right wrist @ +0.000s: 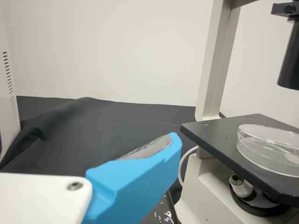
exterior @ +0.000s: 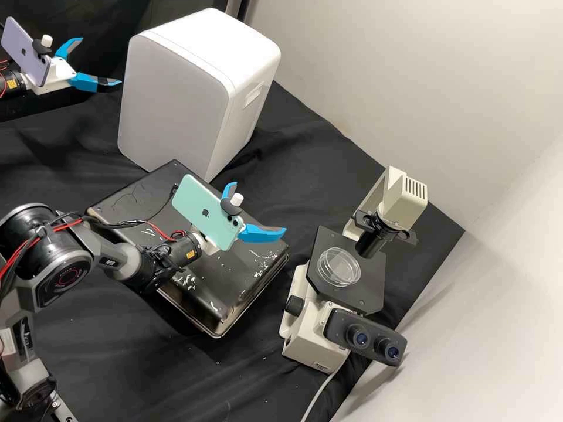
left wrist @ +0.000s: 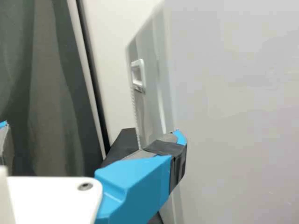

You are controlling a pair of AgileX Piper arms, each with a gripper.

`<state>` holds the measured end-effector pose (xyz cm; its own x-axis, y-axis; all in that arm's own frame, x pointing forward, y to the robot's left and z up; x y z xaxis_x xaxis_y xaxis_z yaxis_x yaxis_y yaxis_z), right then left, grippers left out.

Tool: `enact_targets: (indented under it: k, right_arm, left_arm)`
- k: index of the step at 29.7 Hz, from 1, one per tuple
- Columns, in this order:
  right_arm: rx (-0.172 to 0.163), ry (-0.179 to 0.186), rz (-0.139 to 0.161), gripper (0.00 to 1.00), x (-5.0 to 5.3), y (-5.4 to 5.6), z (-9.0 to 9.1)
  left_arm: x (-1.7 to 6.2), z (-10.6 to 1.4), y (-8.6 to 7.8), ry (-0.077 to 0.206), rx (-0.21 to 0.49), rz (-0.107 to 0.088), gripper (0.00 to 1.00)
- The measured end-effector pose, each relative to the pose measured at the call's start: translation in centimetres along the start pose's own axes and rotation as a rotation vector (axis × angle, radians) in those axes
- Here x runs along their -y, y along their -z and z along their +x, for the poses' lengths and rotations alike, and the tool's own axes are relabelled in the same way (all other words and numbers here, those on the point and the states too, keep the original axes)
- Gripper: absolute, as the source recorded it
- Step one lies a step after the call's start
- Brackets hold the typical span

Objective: Place the petri dish on the bench

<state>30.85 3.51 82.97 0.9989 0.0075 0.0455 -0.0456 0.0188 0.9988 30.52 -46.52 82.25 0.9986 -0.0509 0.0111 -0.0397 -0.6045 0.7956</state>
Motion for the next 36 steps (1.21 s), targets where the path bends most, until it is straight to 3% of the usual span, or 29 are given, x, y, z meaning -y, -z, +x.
enact_targets:
  k: [7, 11, 14, 18, 24, 36]
  right_arm:
    - [0.000, 0.000, 0.000, 1.00, 0.0, 0.0, 0.0]
    - [0.000, 0.000, 0.000, 1.00, 0.0, 0.0, 0.0]
    - [0.000, 0.000, 0.000, 1.00, 0.0, 0.0, 0.0]
    - [0.000, 0.000, 0.000, 1.00, 0.0, 0.0, 0.0]
    - [0.000, 0.000, 0.000, 1.00, 0.0, 0.0, 0.0]
    - [0.000, 0.000, 0.000, 1.00, 0.0, 0.0, 0.0]
  left_arm:
    - [-0.41, -1.3, -2.4, -0.007, 0.093, 0.007, 1.00]
    - [-0.63, -3.1, -3.5, -0.055, 0.187, 0.044, 1.00]
    - [-0.31, -4.5, -3.9, -0.076, 0.247, 0.053, 1.00]
    - [0.54, -6.5, -4.6, -0.071, 0.324, 0.060, 1.00]
    - [0.91, -9.1, -5.2, -0.055, 0.373, 0.057, 1.00]
    - [1.63, -12.1, -6.2, -0.032, 0.449, 0.048, 1.00]
